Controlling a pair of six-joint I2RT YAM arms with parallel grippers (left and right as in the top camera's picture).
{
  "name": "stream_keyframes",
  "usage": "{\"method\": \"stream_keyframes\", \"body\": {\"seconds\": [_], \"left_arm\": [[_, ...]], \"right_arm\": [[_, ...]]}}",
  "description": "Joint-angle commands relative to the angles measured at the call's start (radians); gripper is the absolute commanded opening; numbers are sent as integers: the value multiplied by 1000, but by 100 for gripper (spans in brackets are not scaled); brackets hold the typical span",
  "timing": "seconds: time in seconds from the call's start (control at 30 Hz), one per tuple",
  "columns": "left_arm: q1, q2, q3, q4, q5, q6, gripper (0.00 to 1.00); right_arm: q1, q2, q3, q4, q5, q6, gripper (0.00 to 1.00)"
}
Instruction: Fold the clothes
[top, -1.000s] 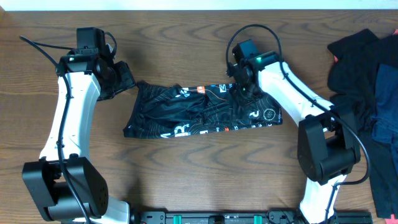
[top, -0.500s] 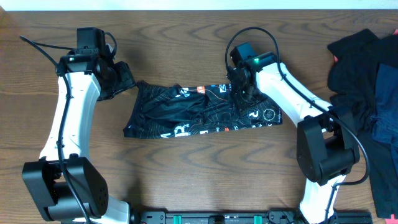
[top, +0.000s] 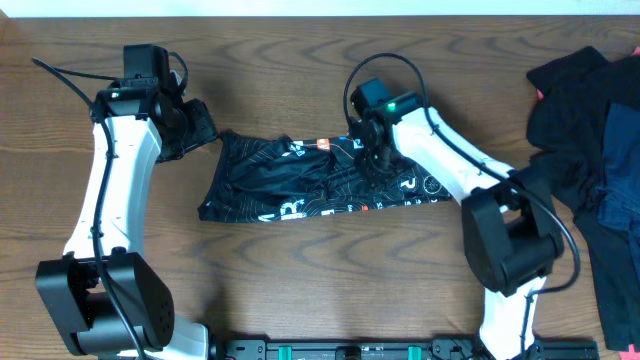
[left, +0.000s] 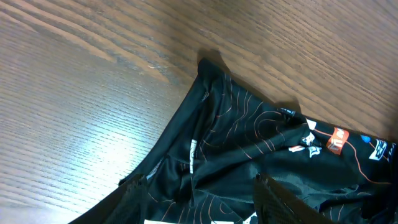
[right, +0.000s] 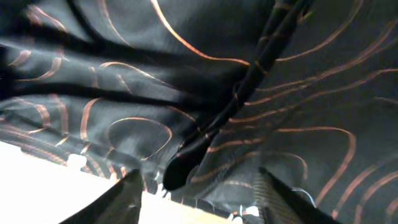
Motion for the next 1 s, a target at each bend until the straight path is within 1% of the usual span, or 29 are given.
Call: {"method": "stream_keyframes", "body": {"seconds": [0.0, 0.1, 0.13, 0.27, 0.43, 0.5, 0.73, 0.8, 0.83, 0.87, 0.9, 0.93, 0.97], "left_arm": [[4, 5, -11, -6, -9, 17, 56], [4, 5, -11, -6, -8, 17, 56], [4, 5, -11, -6, -9, 17, 56], [4, 5, -11, -6, -9, 17, 56], [4, 5, -11, -5, -8, 17, 56], [4, 5, -11, -5, -9, 17, 56], [4, 5, -11, -5, -9, 17, 56], [4, 5, -11, -5, -9, 17, 56], [4, 5, -11, -5, -9, 17, 56], [4, 5, -11, -5, -9, 17, 56], [4, 5, -11, -6, -9, 17, 56], [4, 5, -11, -6, -9, 17, 57], [4, 5, -11, -6, -9, 17, 60]], "right_arm": [[6, 26, 12, 1, 65, 61, 41], [6, 26, 12, -3, 103, 89, 8], [6, 26, 12, -8, 107, 93, 1], [10, 25, 12, -54, 105, 91, 1], [26, 18, 12, -131, 21, -16, 1], [34, 16, 12, -148, 8, -23, 1], [63, 16, 12, -107, -27, -23, 1], [69, 16, 12, -92, -29, -23, 2], [69, 16, 12, -86, -29, -23, 7], [69, 16, 12, -82, -28, -23, 24], [69, 16, 12, -80, -27, -23, 35], [68, 16, 12, -79, -24, -23, 40], [66, 16, 12, -78, -16, -20, 40]]}}
